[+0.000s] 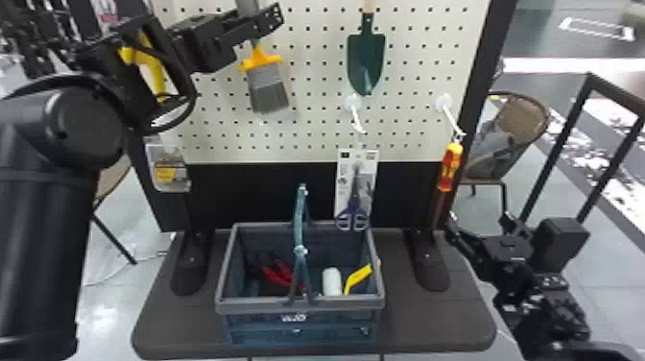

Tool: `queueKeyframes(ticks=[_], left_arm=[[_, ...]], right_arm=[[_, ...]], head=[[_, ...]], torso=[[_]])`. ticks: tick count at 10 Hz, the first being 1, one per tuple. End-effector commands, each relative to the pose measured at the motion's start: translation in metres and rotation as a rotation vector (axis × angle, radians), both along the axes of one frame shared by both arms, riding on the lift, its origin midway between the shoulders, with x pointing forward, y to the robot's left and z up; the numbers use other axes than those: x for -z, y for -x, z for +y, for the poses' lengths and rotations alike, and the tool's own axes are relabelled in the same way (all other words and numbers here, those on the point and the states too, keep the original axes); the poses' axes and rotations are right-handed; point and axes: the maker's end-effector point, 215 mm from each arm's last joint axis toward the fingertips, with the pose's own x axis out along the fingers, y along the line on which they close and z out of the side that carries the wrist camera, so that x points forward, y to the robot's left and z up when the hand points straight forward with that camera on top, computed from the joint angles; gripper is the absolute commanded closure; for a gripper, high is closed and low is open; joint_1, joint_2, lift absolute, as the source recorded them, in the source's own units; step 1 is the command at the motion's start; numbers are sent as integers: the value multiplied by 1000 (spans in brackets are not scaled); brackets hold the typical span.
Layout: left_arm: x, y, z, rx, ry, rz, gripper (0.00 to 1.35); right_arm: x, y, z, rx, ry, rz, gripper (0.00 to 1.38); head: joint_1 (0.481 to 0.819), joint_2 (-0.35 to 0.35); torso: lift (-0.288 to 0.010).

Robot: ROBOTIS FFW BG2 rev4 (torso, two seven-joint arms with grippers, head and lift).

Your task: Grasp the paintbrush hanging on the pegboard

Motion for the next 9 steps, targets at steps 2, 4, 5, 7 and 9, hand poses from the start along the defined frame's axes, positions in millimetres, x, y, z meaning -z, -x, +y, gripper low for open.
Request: queueKeyframes(ticks=[2, 4, 5, 7, 9], left_arm=[[-1, -4, -4, 15, -4, 2, 496], [1, -5, -4, 14, -37, -2, 866], [2, -6, -5, 10, -44, -6, 1257], [-1, -4, -6, 10, -34, -15, 1219], [-1, -4, -2, -7, -30, -14, 1219]], right_arm=[[0, 0, 0, -1, 0, -1, 176], [2, 1, 0, -1, 0, 4, 176], [4, 1, 0, -1, -3, 7, 176], [6, 2, -2, 1, -3, 11, 176], [9, 3, -2, 1, -3, 16, 174]], head=[[549, 0], [549, 0], [549, 0], [549, 0], [549, 0]], torso=[[-100], [-100], [-100], [-100], [-100]])
